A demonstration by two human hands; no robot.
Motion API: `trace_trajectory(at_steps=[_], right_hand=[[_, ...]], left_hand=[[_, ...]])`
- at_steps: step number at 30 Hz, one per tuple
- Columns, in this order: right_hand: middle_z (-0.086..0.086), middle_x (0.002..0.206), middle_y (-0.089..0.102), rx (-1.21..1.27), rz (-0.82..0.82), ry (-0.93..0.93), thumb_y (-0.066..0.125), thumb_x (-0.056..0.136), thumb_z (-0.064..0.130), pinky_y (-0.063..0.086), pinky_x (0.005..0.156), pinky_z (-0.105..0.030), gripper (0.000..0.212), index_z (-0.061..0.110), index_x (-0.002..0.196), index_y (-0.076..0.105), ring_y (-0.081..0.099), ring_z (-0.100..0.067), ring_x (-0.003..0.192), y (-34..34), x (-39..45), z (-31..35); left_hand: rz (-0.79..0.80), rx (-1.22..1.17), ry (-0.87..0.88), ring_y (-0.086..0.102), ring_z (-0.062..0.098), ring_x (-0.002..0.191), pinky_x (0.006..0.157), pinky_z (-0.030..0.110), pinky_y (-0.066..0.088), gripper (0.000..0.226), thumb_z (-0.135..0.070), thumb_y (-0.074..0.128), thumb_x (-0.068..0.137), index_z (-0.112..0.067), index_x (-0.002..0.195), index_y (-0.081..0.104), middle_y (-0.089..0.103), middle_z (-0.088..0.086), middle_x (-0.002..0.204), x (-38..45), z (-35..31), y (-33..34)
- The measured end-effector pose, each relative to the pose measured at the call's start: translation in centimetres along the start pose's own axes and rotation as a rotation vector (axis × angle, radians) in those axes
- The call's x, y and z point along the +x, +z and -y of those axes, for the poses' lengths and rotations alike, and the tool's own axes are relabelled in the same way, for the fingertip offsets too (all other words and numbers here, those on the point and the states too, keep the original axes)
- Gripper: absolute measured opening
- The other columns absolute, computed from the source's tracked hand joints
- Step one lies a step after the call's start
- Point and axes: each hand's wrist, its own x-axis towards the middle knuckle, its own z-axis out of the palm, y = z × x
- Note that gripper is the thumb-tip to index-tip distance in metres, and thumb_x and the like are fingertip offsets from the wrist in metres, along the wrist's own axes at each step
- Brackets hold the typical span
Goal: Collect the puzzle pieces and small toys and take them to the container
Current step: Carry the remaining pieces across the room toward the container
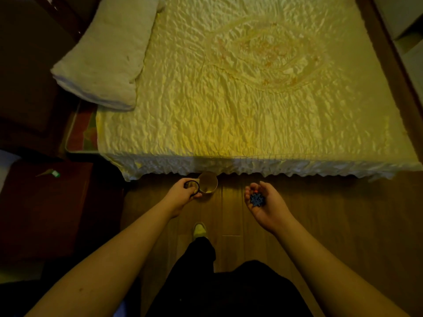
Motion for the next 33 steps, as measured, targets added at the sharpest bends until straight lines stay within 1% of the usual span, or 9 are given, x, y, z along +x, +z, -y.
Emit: trace_trajectory(at_steps=[3, 8, 13, 16, 19, 24, 29, 32, 33], right_hand=[[-0.011, 0.076, 0.061, 0.057, -0.020, -0.018, 0.044, 0.100, 0.023, 0.049, 0.064, -0.026, 0.031, 0.004, 0.080, 0.058, 0.058, -0.019, 0.076, 2.5, 2.7, 0.8], [-0.009, 0.075, 0.062, 0.053, -0.041, 0.029, 0.045, 0.099, 0.025, 0.052, 0.054, -0.023, 0.031, 0.005, 0.079, 0.059, 0.060, -0.017, 0.075, 4.4, 8.4, 1.6], [-0.009, 0.075, 0.060, -0.027, -0.064, 0.077, 0.045, 0.099, 0.026, 0.052, 0.055, -0.023, 0.032, 0.006, 0.078, 0.058, 0.059, -0.017, 0.072, 3.7, 13.9, 2.2], [-0.008, 0.072, 0.060, -0.063, -0.063, 0.124, 0.045, 0.098, 0.030, 0.052, 0.053, -0.020, 0.033, 0.007, 0.078, 0.058, 0.056, -0.016, 0.069, 2.6, 17.4, 2.6], [-0.008, 0.067, 0.062, 0.003, -0.080, 0.159, 0.048, 0.097, 0.030, 0.051, 0.049, -0.019, 0.032, 0.008, 0.077, 0.058, 0.056, -0.015, 0.067, 0.8, 21.6, 2.7], [-0.008, 0.068, 0.062, 0.032, -0.076, 0.186, 0.050, 0.095, 0.026, 0.051, 0.049, -0.020, 0.030, 0.007, 0.073, 0.059, 0.058, -0.014, 0.062, -2.5, 27.0, 2.1], [-0.010, 0.069, 0.061, 0.040, -0.094, 0.191, 0.051, 0.093, 0.027, 0.051, 0.048, -0.021, 0.030, 0.006, 0.075, 0.061, 0.058, -0.015, 0.062, -6.0, 32.0, 1.1], [-0.008, 0.069, 0.062, 0.037, -0.117, 0.187, 0.050, 0.092, 0.030, 0.050, 0.049, -0.020, 0.029, 0.007, 0.078, 0.060, 0.057, -0.015, 0.062, -8.2, 34.5, 0.3], [-0.008, 0.069, 0.062, 0.038, -0.124, 0.188, 0.050, 0.092, 0.030, 0.050, 0.049, -0.020, 0.029, 0.007, 0.078, 0.060, 0.057, -0.014, 0.062, -8.9, 35.2, 0.0]], left_hand=[[-0.011, 0.077, -0.038, 0.066, 0.023, 0.088, 0.070, 0.024, 0.056, 0.021, -0.002, 0.052, 0.095, -0.013, 0.113, 0.052, 0.052, 0.014, 0.117, 3.0, -1.0, -0.9], [-0.026, 0.155, -0.095, 0.064, 0.026, 0.092, 0.070, 0.025, 0.055, 0.021, -0.004, 0.054, 0.095, -0.015, 0.113, 0.052, 0.050, 0.017, 0.124, 8.3, -0.7, -1.4], [-0.089, 0.166, -0.163, 0.064, 0.023, 0.088, 0.063, 0.022, 0.053, 0.025, -0.001, 0.051, 0.095, -0.013, 0.115, 0.056, 0.051, 0.018, 0.124, 13.2, 1.8, 0.0], [-0.124, 0.157, -0.194, 0.062, 0.023, 0.091, 0.060, 0.020, 0.051, 0.024, 0.000, 0.050, 0.094, -0.014, 0.113, 0.056, 0.052, 0.017, 0.122, 16.5, 4.1, 1.3], [-0.162, 0.181, -0.196, 0.059, 0.017, 0.089, 0.066, 0.024, 0.053, 0.025, 0.001, 0.048, 0.094, -0.015, 0.111, 0.056, 0.053, 0.011, 0.117, 21.0, 6.7, 1.8], [-0.221, 0.235, -0.205, 0.059, 0.018, 0.085, 0.073, 0.032, 0.055, 0.027, 0.001, 0.047, 0.093, -0.013, 0.115, 0.056, 0.052, 0.010, 0.112, 28.2, 10.9, 1.9], [-0.178, 0.360, -0.217, 0.058, 0.024, 0.089, 0.071, 0.033, 0.055, 0.028, -0.003, 0.049, 0.094, -0.008, 0.122, 0.054, 0.051, 0.014, 0.116, 34.6, 15.8, 2.5], [-0.198, 0.401, -0.203, 0.059, 0.026, 0.084, 0.059, 0.026, 0.054, 0.028, -0.004, 0.052, 0.094, -0.007, 0.121, 0.054, 0.056, 0.019, 0.115, 38.0, 18.2, 2.6], [-0.199, 0.413, -0.200, 0.061, 0.028, 0.089, 0.064, 0.031, 0.056, 0.028, -0.005, 0.054, 0.093, -0.009, 0.121, 0.054, 0.057, 0.019, 0.116, 38.9, 18.8, 2.6]])
